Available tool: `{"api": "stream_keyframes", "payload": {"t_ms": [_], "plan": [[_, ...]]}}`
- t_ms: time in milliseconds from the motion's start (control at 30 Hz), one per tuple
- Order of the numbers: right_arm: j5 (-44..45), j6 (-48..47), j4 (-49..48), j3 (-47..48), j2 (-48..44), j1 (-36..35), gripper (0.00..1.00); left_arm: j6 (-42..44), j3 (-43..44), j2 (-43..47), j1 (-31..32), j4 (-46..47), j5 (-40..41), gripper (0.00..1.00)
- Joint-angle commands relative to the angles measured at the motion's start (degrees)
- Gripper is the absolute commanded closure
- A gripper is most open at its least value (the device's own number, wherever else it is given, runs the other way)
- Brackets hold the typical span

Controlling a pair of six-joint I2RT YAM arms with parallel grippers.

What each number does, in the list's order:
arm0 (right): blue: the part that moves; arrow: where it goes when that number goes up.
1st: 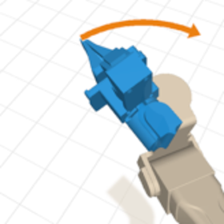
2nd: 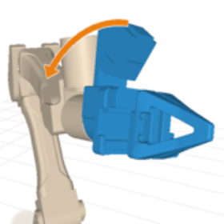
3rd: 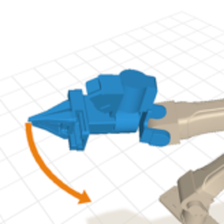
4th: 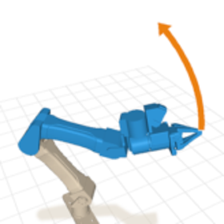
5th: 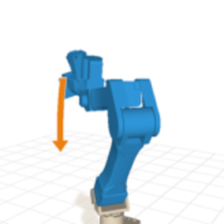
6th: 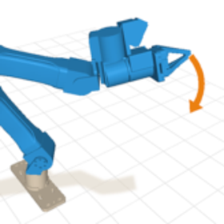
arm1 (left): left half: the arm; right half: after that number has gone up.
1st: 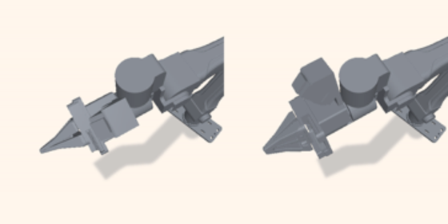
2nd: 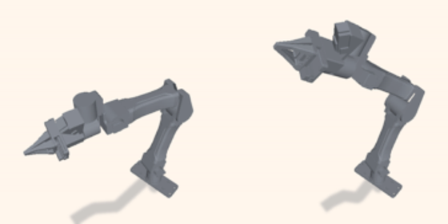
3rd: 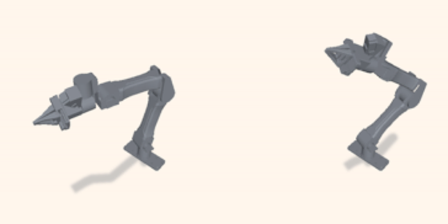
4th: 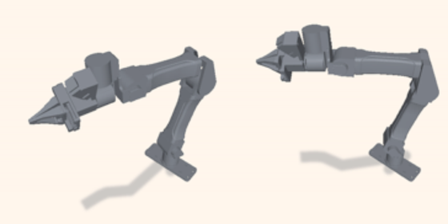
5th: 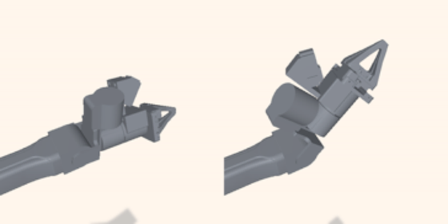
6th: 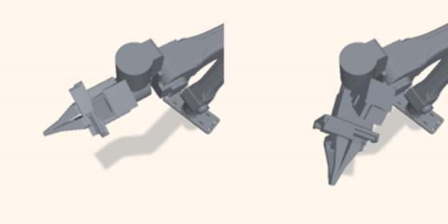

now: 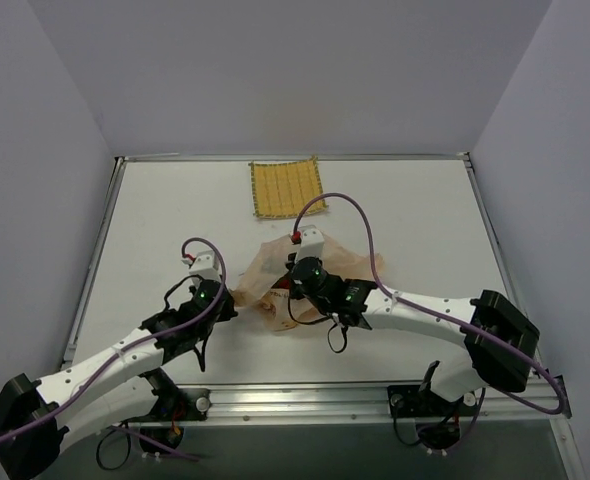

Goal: Take the fake fruits out of the plastic bag

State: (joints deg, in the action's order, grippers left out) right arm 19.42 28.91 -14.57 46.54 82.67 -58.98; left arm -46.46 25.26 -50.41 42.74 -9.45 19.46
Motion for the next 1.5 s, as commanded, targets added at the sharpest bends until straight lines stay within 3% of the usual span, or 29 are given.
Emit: {"api": "stream_keyframes", "payload": {"t_ms": [0,200,467,867,933,967,1000,1100,1267,1467], "plan": [[6.2,-1.8,-4.4,3.5,1.7,-0.3,1.0,1.6,1.7,1.8,0.4,-1.9,1.1,0.98],[11.2,-5.8,-10.1,7.2,6.9,3.8,1.0,1.4,0.9,0.9,0.4,-0.3,-0.4,0.98],[4.1,-9.0,-10.6,22.3,21.7,14.1,1.0,2.2,0.6,0.6,0.6,-0.2,-1.4,0.98],[-4.7,-8.3,-10.1,26.9,33.3,18.3,1.0,2.4,2.1,1.4,1.6,-2.7,-3.5,0.97],[-5.5,-8.3,-10.1,26.7,32.6,18.5,1.0,3.1,4.3,3.6,1.6,-5.6,-3.7,0.85],[-6.3,-8.4,-10.1,26.5,32.2,18.6,1.0,3.5,5.1,4.5,1.7,-8.8,-3.7,0.74],[-6.8,-8.5,-10.1,26.1,31.9,18.5,1.0,4.2,6.3,6.7,1.7,-10.7,-3.5,0.5],[-8.3,-8.6,-10.7,25.1,30.6,18.5,1.0,5.8,11.7,11.3,1.9,-17.3,-3.0,0.28],[-10.6,-7.9,-11.4,23.3,29.3,18.3,1.0,9.4,24.9,11.8,2.3,-24.6,-1.7,0.28],[-13.1,-6.8,-11.7,22.8,28.2,18.3,1.0,15.4,34.1,-5.0,2.1,-22.3,-5.1,0.16]]}}
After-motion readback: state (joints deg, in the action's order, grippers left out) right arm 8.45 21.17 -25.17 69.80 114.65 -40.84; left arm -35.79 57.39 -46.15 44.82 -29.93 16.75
